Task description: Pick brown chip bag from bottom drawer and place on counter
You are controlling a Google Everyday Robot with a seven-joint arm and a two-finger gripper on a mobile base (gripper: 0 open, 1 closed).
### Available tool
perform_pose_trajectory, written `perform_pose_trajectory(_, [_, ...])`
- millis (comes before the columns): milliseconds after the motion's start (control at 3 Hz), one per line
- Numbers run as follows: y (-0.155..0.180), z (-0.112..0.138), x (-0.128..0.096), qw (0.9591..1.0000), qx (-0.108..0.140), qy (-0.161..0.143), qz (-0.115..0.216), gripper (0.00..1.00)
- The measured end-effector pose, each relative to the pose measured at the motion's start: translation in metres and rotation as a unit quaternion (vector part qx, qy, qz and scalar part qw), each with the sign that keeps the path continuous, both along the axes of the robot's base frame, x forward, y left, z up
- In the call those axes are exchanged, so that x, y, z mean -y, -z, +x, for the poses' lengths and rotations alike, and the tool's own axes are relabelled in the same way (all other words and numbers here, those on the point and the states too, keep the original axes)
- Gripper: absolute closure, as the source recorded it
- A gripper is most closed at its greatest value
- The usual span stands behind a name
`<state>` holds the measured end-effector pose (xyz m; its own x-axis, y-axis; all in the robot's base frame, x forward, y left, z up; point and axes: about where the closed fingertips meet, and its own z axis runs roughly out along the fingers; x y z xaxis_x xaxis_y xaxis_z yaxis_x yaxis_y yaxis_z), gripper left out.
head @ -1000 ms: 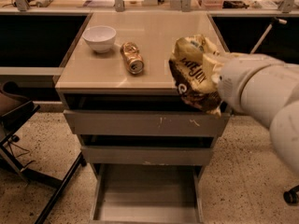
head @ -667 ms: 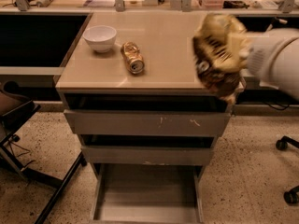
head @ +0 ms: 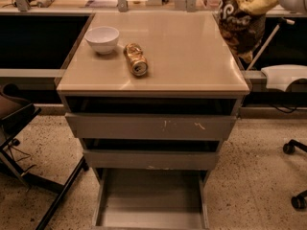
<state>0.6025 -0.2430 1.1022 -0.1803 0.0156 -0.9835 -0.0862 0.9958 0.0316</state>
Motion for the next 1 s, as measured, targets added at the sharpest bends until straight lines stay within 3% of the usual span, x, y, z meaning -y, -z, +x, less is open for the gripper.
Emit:
perform_pose_trajectory(333, [0.007,0.05,-0.064,0.9993,-0.022,-0.029,0.003,1.0])
perform_pose_trajectory(667, [0.006,0.061,-0.104,0.9986,-0.018,-0.049,0.0,1.0])
perform_pose_trajectory(1000, [0.006,0.061,-0.104,0.9986,-0.018,-0.049,0.0,1.0])
